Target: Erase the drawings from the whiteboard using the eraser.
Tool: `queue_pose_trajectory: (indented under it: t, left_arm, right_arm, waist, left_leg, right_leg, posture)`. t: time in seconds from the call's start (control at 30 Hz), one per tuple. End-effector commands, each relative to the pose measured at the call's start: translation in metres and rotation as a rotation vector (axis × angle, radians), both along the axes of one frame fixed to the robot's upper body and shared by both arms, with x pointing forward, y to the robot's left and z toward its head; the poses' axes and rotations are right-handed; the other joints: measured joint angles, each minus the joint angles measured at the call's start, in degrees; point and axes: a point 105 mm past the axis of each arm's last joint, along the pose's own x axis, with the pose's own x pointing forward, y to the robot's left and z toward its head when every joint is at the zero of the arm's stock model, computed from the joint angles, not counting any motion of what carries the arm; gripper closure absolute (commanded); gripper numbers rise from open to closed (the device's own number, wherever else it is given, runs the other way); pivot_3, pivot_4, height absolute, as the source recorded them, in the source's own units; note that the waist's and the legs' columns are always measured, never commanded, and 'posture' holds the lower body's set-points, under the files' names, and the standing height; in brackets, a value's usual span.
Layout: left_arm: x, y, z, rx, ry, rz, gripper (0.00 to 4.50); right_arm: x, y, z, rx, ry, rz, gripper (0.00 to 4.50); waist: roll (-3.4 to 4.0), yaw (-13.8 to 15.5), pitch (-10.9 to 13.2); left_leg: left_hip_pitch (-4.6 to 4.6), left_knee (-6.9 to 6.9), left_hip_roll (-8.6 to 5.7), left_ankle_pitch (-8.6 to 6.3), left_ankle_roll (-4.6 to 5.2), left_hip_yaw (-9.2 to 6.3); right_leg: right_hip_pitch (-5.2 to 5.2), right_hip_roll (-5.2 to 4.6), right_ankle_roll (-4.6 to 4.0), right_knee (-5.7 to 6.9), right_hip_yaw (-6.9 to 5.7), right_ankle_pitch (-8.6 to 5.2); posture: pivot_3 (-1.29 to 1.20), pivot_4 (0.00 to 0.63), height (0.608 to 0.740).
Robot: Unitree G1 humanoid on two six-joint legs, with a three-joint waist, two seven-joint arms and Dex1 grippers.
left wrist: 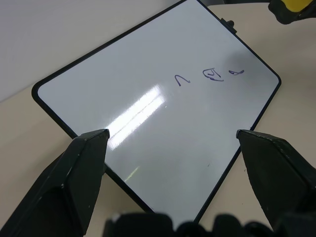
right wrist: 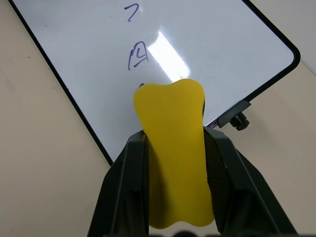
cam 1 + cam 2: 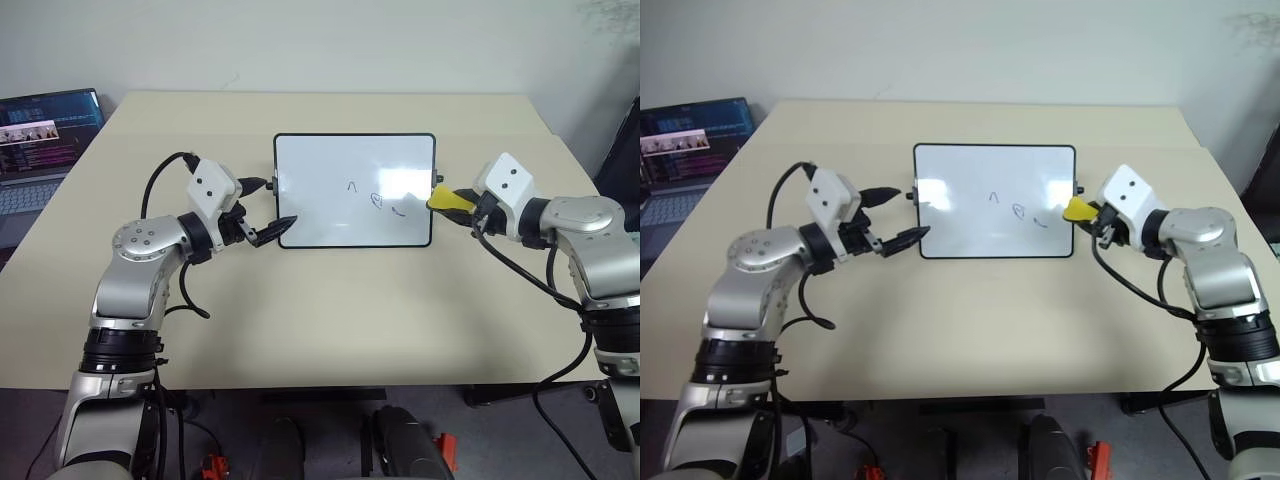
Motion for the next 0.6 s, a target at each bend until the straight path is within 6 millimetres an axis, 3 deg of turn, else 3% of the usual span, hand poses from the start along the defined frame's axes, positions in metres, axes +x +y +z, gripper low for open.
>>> queue_pose_trajectory:
  t: [0.03,0.17,0.33,0.47,0.6]
  left_arm:
    - [-0.002,-0.006,0.013,-0.001,-0.055,-0.029,0.0]
    - [0.001,-0.008,0.007,0.015,-0.05,-0.021,0.0]
    - [0.009,-0.023,-0.006,-0.013,-0.062,-0.01,0.0]
    - [0.008,-0.036,-0.013,-0.021,-0.051,-0.044,0.0]
    - [0.007,-0.044,-0.015,-0.03,-0.043,-0.068,0.0]
  right_arm:
    - [0.001,0.007,0.03,0.059,-0.113,0.007,3.34]
    - [0.007,0.025,0.042,0.172,-0.161,0.019,3.34]
    - [0.027,0.068,0.039,0.323,-0.179,-0.009,3.34]
    - [0.044,0.096,0.028,0.346,-0.187,-0.064,3.34]
    - [0.062,0.112,0.015,0.246,-0.202,-0.127,3.34]
  waist:
    - [0.0,-0.03,0.0]
    - [0.0,-0.19,0.0]
    - [-0.02,-0.08,-0.02]
    - [-0.02,-0.06,-0.01]
    - [-0.01,-0.08,-0.01]
  left_leg:
    - [0.0,0.0,0.0,0.0,0.0,0.0]
    - [0.04,0.0,0.0,0.0,0.0,0.02]
    - [0.14,0.02,0.0,0.0,0.0,0.01]
    - [0.13,0.02,0.0,0.0,-0.01,0.01]
    - [0.14,0.01,0.0,0.0,0.0,0.0]
  right_leg:
    - [0.0,0.0,-0.01,0.0,0.0,0.0]
    - [0.0,0.0,-0.03,0.07,0.03,0.02]
    - [0.13,0.0,-0.27,0.07,0.02,0.16]
    - [0.12,0.0,-0.28,0.09,0.02,0.17]
    - [0.11,0.0,-0.29,0.1,0.01,0.18]
  posture:
    - [0.0,0.15,0.74]
    - [0.0,0.15,0.74]
    - [0.0,0.15,0.74]
    - [0.0,0.15,0.74]
    - [0.0,0.15,0.74]
